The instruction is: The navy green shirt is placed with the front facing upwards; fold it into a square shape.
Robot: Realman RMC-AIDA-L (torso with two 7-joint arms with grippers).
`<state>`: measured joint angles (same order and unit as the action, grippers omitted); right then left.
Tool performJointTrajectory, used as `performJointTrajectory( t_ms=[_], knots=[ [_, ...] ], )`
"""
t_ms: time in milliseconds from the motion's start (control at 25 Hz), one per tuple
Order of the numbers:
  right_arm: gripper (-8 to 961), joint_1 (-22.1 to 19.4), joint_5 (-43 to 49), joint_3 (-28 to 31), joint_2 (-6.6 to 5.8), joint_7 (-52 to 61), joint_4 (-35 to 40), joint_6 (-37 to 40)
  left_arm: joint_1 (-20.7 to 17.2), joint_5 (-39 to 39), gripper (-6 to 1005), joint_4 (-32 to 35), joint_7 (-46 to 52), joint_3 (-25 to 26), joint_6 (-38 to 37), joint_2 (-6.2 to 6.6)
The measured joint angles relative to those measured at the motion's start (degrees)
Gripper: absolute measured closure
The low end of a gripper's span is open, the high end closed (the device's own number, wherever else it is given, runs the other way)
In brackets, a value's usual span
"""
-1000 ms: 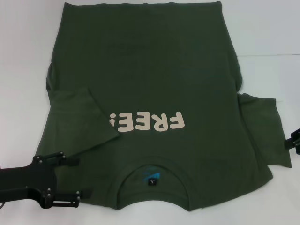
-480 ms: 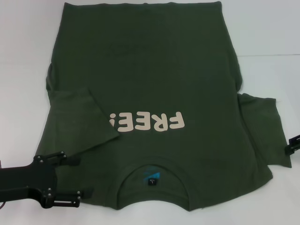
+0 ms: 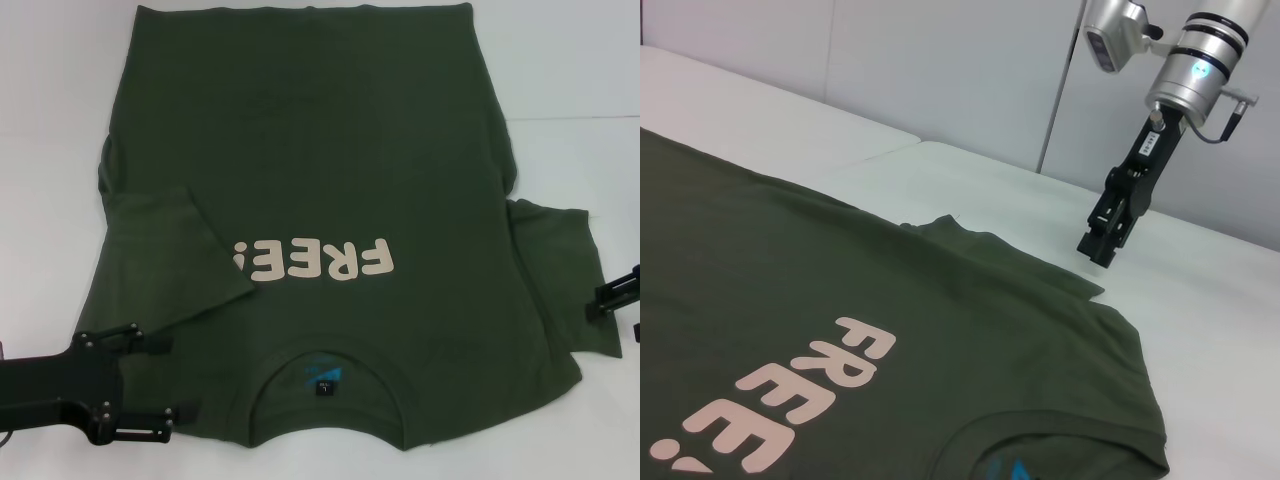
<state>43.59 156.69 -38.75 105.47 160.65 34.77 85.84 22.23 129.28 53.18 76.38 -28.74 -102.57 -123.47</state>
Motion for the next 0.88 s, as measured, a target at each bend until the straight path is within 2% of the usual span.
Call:
performJointTrajectory(
  t_ms=[880],
  knots=[
    [158, 0.2, 0.0, -0.4, 0.59, -0.1, -0.6, -1.9, 0.2, 0.0, 50, -0.3, 0.0, 0.0, 0.5, -0.10]
  ],
)
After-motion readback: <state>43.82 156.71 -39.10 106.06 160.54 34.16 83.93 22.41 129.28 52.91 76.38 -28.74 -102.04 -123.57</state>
